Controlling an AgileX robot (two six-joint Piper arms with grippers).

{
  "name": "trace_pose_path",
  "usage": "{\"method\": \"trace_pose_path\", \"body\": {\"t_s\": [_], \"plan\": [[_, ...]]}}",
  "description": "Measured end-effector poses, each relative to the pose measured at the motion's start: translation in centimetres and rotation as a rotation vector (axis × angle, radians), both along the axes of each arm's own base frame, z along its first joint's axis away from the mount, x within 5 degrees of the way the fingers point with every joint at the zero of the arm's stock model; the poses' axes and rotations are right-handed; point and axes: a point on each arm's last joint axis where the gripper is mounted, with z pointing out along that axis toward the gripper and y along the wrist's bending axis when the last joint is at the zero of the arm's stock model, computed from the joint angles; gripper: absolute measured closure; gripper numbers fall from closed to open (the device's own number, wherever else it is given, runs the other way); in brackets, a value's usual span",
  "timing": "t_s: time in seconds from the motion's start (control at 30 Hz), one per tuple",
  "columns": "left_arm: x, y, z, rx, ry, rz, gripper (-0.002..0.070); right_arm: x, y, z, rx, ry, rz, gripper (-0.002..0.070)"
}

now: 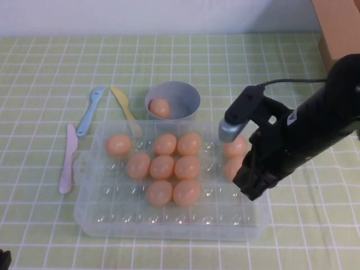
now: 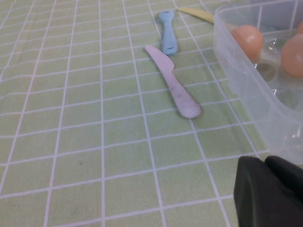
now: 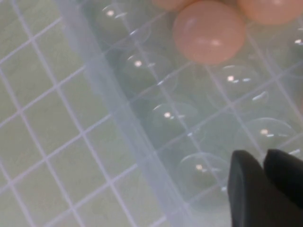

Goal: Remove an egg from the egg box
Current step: Pick up the egg from the plastic box

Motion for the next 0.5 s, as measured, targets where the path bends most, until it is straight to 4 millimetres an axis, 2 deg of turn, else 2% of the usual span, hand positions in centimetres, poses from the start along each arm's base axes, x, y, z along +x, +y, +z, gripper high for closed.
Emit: {"method": "trace_pose_path", "body": {"t_s": [0.1,0.23,0.3,0.37,0.5], "plan": [[0.0,0.0,0.0,0.000,0.000,0.000,0.0675,1.4,0.8,-1.1,0.025,0.038,-0.129,0.0559],[0.0,0.0,0.0,0.000,0.000,0.000,0.0675,3.0,2.1,-2.3,0.069,0.098,-0.325,0.0339],[0.0,0.0,0.0,0.000,0.000,0.000,0.0675,3.5,2.4,-2.5,0.076,0.121,-0.390,0.0253],[0.0,0.0,0.0,0.000,0.000,0.000,0.0675,4.1,2.6,-2.6,0.076,0.128,-0.430,0.0215],[0.0,0.0,0.0,0.000,0.000,0.000,0.0675,5.0,2.8,-2.6,0.032,0.110,-0.423,0.0189]]}}
